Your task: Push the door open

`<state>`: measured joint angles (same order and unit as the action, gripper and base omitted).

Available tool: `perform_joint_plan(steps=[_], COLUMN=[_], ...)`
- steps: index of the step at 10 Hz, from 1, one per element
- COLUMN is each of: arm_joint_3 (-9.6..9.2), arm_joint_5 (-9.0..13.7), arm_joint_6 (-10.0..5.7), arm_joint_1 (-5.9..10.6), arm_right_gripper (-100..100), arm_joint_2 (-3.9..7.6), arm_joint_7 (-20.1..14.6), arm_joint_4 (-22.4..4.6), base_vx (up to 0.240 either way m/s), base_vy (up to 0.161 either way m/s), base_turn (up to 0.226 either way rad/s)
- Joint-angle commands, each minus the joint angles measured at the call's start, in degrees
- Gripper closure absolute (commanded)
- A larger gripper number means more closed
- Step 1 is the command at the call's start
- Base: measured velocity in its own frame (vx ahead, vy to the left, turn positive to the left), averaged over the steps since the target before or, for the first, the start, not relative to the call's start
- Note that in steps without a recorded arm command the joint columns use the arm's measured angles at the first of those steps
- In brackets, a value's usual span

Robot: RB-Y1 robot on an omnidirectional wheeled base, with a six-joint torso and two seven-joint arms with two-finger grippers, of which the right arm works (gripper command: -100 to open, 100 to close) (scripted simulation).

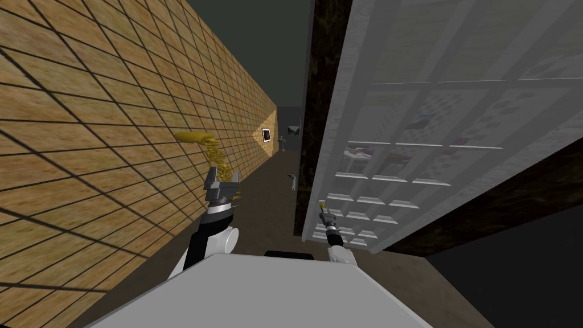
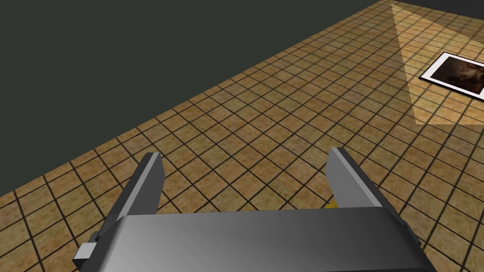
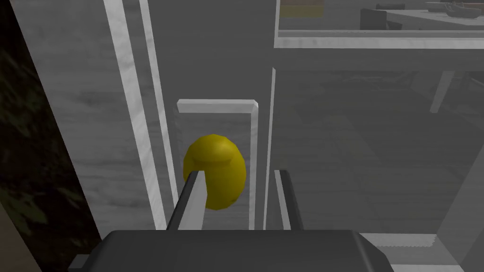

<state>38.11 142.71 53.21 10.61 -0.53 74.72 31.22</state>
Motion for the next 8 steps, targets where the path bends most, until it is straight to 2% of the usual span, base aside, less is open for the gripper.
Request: perform_joint_plan(steps=[1,4,5,8], arm_joint_3=[0.34,0.34,0.07,-0.29], arm_joint_5=[0.2,0.2,-0.3,-0.9], arm_joint_6=[-0.24,-0.24,-0.29,-0.36], arm_joint_1=[0.15,0.15,0.38,0.68], arm_right_gripper=[100,100,-100,-100], arm_joint_2=[0.53,0.53,2.1,2.43], arm_joint_7=[0.0,0.0,-0.6,-1.5], arm_joint_4=[0.3,0.3,0.3,0.5], base_vx=[-0.009,0.015,-0.124,-0.192], base_vy=[0.018,-0.015,0.002,0.042], base_turn=[-0.012,-0.011,-0.031,-0.03])
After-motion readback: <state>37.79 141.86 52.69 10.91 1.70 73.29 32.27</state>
